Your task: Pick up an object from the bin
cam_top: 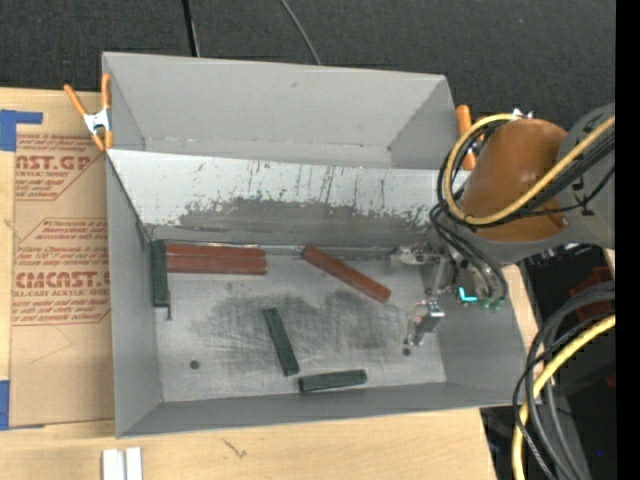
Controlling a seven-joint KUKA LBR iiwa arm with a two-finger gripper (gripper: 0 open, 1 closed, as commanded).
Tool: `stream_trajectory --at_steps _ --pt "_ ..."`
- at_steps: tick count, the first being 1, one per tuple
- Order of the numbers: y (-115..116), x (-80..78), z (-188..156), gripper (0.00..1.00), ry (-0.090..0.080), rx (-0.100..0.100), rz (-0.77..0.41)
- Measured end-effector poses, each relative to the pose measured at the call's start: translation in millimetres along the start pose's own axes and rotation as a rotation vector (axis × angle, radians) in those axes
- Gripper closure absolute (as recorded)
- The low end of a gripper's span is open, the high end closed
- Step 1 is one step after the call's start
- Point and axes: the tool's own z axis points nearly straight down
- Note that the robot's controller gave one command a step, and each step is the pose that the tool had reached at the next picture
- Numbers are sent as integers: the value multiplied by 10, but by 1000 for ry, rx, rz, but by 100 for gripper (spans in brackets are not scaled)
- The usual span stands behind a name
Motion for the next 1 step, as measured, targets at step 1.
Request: stream_trajectory --at_steps 1 --pt "2 -20 -36 0 -7 1 -1"
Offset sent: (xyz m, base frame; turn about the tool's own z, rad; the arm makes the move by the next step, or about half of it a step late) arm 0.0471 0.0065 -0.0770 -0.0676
